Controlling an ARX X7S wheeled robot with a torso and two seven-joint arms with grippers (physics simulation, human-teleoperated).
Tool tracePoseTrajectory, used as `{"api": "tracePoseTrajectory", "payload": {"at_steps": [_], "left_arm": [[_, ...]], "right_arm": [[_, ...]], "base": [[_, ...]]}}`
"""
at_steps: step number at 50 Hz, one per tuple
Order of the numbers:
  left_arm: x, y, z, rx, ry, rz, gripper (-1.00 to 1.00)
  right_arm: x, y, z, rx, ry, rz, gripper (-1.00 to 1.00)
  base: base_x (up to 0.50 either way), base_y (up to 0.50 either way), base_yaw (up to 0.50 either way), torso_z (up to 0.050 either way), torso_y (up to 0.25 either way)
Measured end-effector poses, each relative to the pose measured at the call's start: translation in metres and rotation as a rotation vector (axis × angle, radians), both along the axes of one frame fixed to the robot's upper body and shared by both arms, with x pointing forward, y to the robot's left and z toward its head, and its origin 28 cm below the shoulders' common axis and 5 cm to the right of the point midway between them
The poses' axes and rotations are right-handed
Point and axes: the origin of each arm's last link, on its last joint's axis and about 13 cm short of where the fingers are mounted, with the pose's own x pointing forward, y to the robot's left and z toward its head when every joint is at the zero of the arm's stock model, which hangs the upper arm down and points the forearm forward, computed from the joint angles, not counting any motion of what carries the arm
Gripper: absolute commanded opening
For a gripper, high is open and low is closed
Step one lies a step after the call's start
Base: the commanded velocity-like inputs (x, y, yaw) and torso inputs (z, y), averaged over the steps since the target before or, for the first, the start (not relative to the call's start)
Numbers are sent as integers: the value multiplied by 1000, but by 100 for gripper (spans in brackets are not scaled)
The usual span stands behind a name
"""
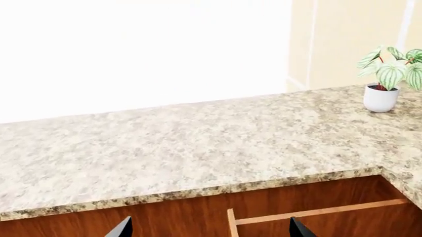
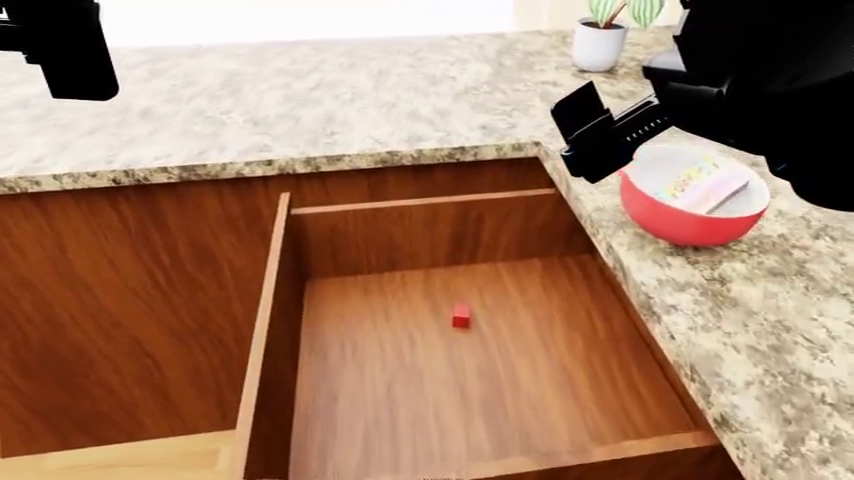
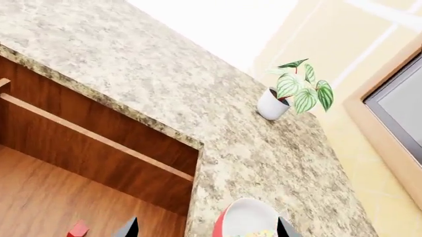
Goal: Place the bar in the bowl and close the drawer.
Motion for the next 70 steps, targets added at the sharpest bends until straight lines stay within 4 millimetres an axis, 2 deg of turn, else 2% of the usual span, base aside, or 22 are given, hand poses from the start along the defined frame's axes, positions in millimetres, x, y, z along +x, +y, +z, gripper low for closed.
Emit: {"api": "tracePoseTrajectory", "payload": {"at_steps": [9, 20, 28, 54, 70], "left_arm": [[0, 0, 0, 2, -1, 1, 100], [0, 0, 0, 3, 0, 2, 100], [0, 0, 0, 3, -2, 5, 100], [1, 1, 0, 3, 1, 8, 100], [-1, 13, -19, -16, 41, 35, 100]], "right_arm": [[0, 0, 0, -4, -10, 3, 100], [2, 0, 1, 14, -23, -18, 100], [2, 0, 2, 24, -22, -13, 100], [0, 0, 1, 18, -37, -5, 100], [-1, -2, -4, 9, -50, -1, 100]], "base": [[65, 473, 0, 0, 1], [0, 0, 0, 0, 1], [413, 91, 0, 0, 0], [0, -1, 0, 0, 0], [0, 0, 0, 0, 0]]}}
